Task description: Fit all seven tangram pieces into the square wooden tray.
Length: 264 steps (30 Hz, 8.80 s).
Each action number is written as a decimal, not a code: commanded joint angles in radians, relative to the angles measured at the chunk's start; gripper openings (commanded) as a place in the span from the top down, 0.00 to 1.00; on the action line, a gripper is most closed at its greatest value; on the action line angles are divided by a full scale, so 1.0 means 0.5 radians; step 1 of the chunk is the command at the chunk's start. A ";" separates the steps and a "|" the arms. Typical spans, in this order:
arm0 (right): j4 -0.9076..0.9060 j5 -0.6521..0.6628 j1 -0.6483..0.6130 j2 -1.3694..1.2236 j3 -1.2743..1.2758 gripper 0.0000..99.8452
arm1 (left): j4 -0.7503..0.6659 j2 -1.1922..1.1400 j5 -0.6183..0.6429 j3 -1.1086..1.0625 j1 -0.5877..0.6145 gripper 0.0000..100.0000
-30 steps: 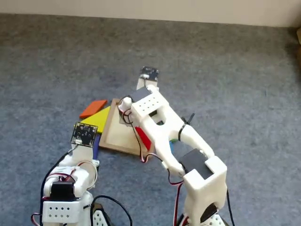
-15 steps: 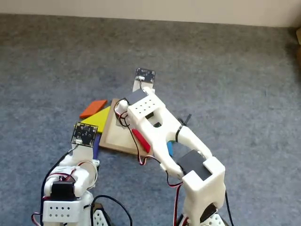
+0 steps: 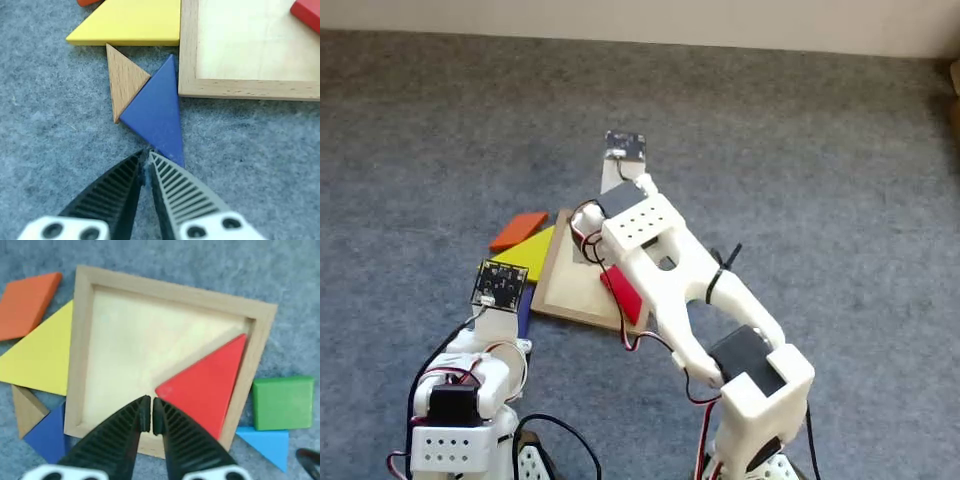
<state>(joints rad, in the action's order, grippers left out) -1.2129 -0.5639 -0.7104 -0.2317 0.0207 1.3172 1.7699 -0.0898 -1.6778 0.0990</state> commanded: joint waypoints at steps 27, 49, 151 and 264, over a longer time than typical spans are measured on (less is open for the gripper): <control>0.121 0.040 0.324 -0.296 0.097 1.00 | 0.006 0.115 0.012 -0.038 0.035 0.99; -0.324 1.467 0.330 0.566 0.462 1.00 | 0.006 0.115 0.012 -0.038 0.035 0.99; 0.195 1.752 0.293 0.290 1.100 0.80 | 0.006 0.118 0.012 -0.038 0.035 0.99; 1.011 1.835 -0.170 0.879 1.524 0.98 | 0.006 0.118 0.012 -0.038 0.407 0.99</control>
<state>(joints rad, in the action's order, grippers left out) -0.7234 0.3659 -0.7887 0.2562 0.7910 1.3172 1.7699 -0.0882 -1.6778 0.2831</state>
